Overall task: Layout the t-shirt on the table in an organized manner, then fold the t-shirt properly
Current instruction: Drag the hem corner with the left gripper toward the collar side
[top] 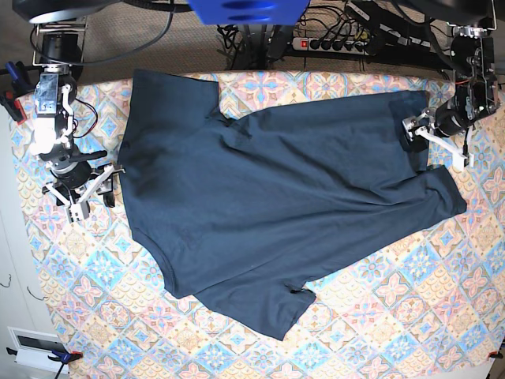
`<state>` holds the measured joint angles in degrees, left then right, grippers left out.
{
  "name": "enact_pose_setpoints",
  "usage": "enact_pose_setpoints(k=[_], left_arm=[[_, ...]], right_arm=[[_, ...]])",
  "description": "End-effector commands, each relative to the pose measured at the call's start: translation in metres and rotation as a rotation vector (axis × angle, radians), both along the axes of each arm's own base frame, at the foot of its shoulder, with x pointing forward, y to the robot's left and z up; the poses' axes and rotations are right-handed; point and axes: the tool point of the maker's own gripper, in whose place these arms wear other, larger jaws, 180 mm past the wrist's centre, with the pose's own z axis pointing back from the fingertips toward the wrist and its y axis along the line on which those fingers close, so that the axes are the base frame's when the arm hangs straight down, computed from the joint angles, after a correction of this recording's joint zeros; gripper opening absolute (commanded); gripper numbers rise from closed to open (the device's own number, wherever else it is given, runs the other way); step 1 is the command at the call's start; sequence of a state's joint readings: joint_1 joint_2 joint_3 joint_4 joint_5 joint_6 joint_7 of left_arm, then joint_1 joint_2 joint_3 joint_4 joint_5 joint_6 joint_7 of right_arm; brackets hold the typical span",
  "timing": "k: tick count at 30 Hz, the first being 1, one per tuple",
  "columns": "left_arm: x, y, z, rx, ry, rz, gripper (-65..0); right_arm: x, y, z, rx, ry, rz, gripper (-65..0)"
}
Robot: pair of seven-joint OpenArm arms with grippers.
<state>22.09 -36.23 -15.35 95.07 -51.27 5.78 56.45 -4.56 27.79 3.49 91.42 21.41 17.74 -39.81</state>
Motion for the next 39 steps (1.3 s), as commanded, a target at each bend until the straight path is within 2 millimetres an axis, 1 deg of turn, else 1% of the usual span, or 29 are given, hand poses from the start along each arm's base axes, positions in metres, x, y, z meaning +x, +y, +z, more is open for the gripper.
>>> enact_pose_setpoints(k=[1, 4, 7, 9, 12, 13, 14, 15, 16, 17, 19, 20, 22, 24, 25, 26, 28, 31, 32, 35, 36, 37, 39], left_arm=[[0.002, 0.003, 0.010, 0.024, -0.023, -0.022, 0.0], [-0.024, -0.012, 0.007, 0.014, 0.040, -0.074, 0.0], [-0.053, -0.028, 0.005, 0.013, 0.095, -0.133, 0.0], [-0.067, -0.030, 0.001, 0.012, 0.126, -0.141, 0.0], [-0.073, -0.024, -0.005, 0.015, 0.148, -0.122, 0.0], [-0.069, -0.021, -0.007, 0.016, 0.144, -0.111, 0.0], [-0.061, -0.018, -0.006, 0.018, 0.126, -0.102, -2.8], [-0.054, -0.016, -0.006, 0.018, 0.114, -0.093, -7.7], [-0.047, -0.013, -0.007, 0.015, 0.106, -0.078, -15.3], [-0.039, -0.012, -0.007, 0.005, 0.089, -0.060, -24.3], [-0.013, -0.013, -0.002, -0.016, 0.032, -0.032, -43.2], [-0.005, -0.014, 0.000, -0.026, 0.013, -0.023, -49.1], [0.010, -0.019, 0.004, -0.049, -0.022, -0.009, -56.6], [0.028, -0.025, 0.012, -0.070, -0.069, -0.002, -65.0], [0.033, -0.027, 0.015, -0.077, -0.082, -0.003, -65.0], [0.034, -0.030, 0.016, -0.086, -0.073, -0.012, -65.0], [0.031, -0.039, 0.018, -0.118, -0.032, -0.040, -65.0], [0.023, -0.051, 0.026, -0.115, -0.004, -0.097, -65.0], [0.019, -0.048, 0.027, -0.103, -0.002, -0.096, -65.0], [0.004, -0.020, 0.041, -0.051, -0.016, -0.040, -65.0], [-0.001, -0.015, 0.044, -0.042, -0.008, -0.033, -65.0], [-0.007, -0.012, 0.046, -0.036, 0.007, -0.033, -62.2], [-0.020, 0.002, 0.051, -0.011, 0.047, -0.023, -54.4]], right_arm=[[0.012, -0.002, 0.022, -0.007, -0.069, 0.009, -32.1], [0.013, 0.001, 0.028, -0.010, -0.086, 0.020, -32.1], [0.013, 0.002, 0.030, -0.011, -0.090, 0.023, -32.1], [0.013, 0.002, 0.030, -0.011, -0.090, 0.023, -32.1], [0.013, 0.002, 0.030, -0.011, -0.090, 0.023, -32.1], [0.013, 0.002, 0.030, -0.011, -0.090, 0.023, -32.1], [0.013, 0.002, 0.030, -0.011, -0.090, 0.023, -32.1], [0.013, 0.003, 0.030, -0.009, -0.090, 0.023, -32.1], [0.013, 0.003, 0.030, -0.009, -0.090, 0.023, -32.1], [0.013, 0.003, 0.030, -0.009, -0.090, 0.023, -32.1], [0.013, 0.003, 0.030, -0.009, -0.090, 0.023, -32.1], [0.013, 0.003, 0.030, -0.009, -0.090, 0.023, -32.1], [0.013, 0.003, 0.030, -0.009, -0.090, 0.023, -32.1], [0.012, 0.003, 0.029, -0.009, -0.089, 0.023, -32.1], [0.010, 0.003, 0.026, -0.009, -0.081, 0.023, -32.1], [0.006, 0.003, 0.022, -0.009, -0.069, 0.023, -32.1], [-0.001, 0.003, 0.016, -0.009, -0.049, 0.022, -32.1], [-0.002, 0.003, 0.014, -0.009, -0.046, 0.023, -32.1], [-0.002, 0.003, 0.014, -0.009, -0.046, 0.023, -32.1], [-0.002, 0.003, 0.014, -0.009, -0.046, 0.023, -32.1], [-0.002, 0.003, 0.015, -0.009, -0.047, 0.023, -32.1], [-0.001, 0.004, 0.017, -0.010, -0.053, 0.027, -32.1], [-0.001, 0.006, 0.019, -0.011, -0.059, 0.031, -32.0]])
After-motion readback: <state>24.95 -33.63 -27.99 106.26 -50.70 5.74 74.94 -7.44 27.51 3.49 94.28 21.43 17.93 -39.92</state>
